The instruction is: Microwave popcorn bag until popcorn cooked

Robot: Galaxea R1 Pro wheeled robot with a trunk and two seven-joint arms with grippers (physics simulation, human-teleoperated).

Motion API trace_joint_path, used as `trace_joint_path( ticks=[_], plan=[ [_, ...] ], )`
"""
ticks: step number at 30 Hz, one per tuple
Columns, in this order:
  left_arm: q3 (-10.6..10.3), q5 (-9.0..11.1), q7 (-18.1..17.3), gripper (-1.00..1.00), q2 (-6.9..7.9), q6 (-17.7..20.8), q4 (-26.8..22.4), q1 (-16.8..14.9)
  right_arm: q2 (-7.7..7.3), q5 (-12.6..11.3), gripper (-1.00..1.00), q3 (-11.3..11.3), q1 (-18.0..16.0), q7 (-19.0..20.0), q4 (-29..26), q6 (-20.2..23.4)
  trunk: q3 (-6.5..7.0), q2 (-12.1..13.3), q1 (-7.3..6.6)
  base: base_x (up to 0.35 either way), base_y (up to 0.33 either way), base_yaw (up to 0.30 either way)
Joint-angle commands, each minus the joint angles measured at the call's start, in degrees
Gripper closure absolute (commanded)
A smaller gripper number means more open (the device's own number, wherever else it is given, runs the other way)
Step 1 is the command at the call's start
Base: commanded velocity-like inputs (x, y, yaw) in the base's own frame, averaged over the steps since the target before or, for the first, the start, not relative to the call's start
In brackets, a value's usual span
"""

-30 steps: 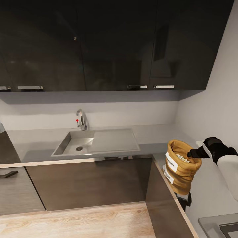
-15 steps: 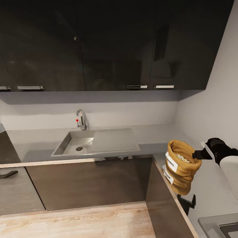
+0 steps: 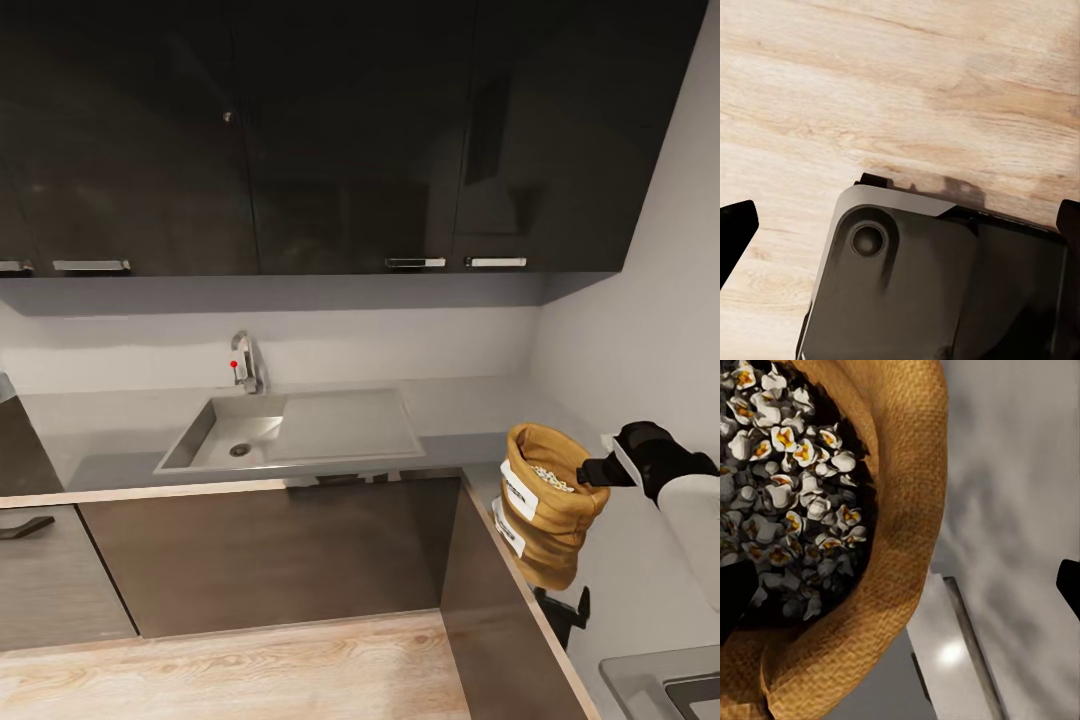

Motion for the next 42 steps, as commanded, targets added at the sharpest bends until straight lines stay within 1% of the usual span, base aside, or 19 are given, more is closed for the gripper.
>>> trace_joint_path(
  ticks=[1, 12, 16, 36, 37, 42],
  plan=[
    [0.2, 0.0, 0.0, -1.0, -0.02, -0.2, 0.0, 0.0, 0.05, 0.6, -1.0, -0.4, 0.1, 0.4, -0.1, 0.2, -0.02, 0.0, 0.02, 0.0, 0.0, 0.0],
    [0.2, 0.0, 0.0, -1.0, -0.03, -0.2, 0.0, 0.0, 0.08, 0.5, -1.0, -0.4, 1.6, 0.4, 0.0, -0.2, -0.02, 0.0, 0.02, 0.0, 0.0, 0.0],
    [0.2, 0.0, 0.0, -1.0, -0.03, -0.2, 0.0, 0.0, 0.08, 0.5, -1.0, -0.4, 3.0, 0.4, -0.1, -0.3, -0.02, 0.0, 0.02, 0.0, 0.0, 0.0],
    [0.2, 0.0, 0.0, -1.0, -0.03, -0.2, 0.0, 0.0, 0.43, 0.5, -1.0, -0.5, 3.2, 0.4, -0.1, -0.7, -0.02, 0.0, 0.02, 0.0, 0.0, 0.0],
    [0.2, 0.0, 0.0, -1.0, -0.03, -0.2, 0.0, 0.0, 0.43, 0.5, 1.0, -0.5, 3.2, 0.4, -0.1, -0.7, -0.02, 0.0, 0.02, 0.0, 0.0, 0.0],
    [0.2, 0.0, 0.0, -1.0, -0.03, -0.2, 0.0, 0.0, 0.43, 0.5, 1.0, -0.5, 3.2, 0.5, -0.1, -0.7, -0.02, 0.0, 0.02, 0.0, 0.0, 0.0]
  ],
)
